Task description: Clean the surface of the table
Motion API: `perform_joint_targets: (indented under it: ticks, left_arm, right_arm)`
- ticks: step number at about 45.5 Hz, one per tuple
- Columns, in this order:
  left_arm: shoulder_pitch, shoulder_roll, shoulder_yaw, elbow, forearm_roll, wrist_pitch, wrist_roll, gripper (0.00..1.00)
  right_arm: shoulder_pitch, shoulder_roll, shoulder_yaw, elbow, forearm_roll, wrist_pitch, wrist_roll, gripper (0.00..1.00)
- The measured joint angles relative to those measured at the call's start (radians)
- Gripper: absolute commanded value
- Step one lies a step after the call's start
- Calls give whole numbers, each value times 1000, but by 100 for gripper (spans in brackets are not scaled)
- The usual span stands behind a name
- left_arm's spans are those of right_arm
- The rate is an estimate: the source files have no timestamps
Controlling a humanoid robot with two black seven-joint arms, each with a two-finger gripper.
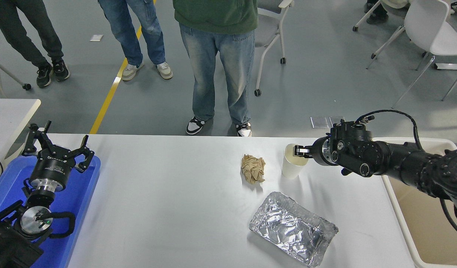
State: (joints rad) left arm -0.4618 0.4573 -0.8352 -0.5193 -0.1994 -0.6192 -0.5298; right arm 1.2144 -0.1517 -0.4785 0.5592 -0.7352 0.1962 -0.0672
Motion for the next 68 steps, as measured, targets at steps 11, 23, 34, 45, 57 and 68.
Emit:
perform_joint_targets:
  ticks: [11, 23, 34, 45, 57, 68]
  left_arm:
    - [0, 0, 0, 0, 0, 0, 0, 100]
    - [0, 0, 0, 0, 0, 0, 0, 100]
    - [0, 0, 0, 0, 0, 0, 0, 100]
    - [0, 0, 0, 0, 0, 0, 0, 100]
    - [0, 0, 0, 0, 0, 0, 1, 100]
    - [0, 0, 0, 0, 0, 0, -1, 100]
  right_arm:
    - [5, -4, -3, 2, 0, 16, 1, 10]
    - [17, -10, -5, 4, -1, 52, 1, 0]
    - [25, -15, -5, 6, 0, 77, 16, 0]
    - [48, -45, 4, 42, 2, 88, 28, 0]
    - [180, -202, 7, 253, 3, 96, 32, 0]
    - [358, -434, -2, 505, -17, 141, 33, 0]
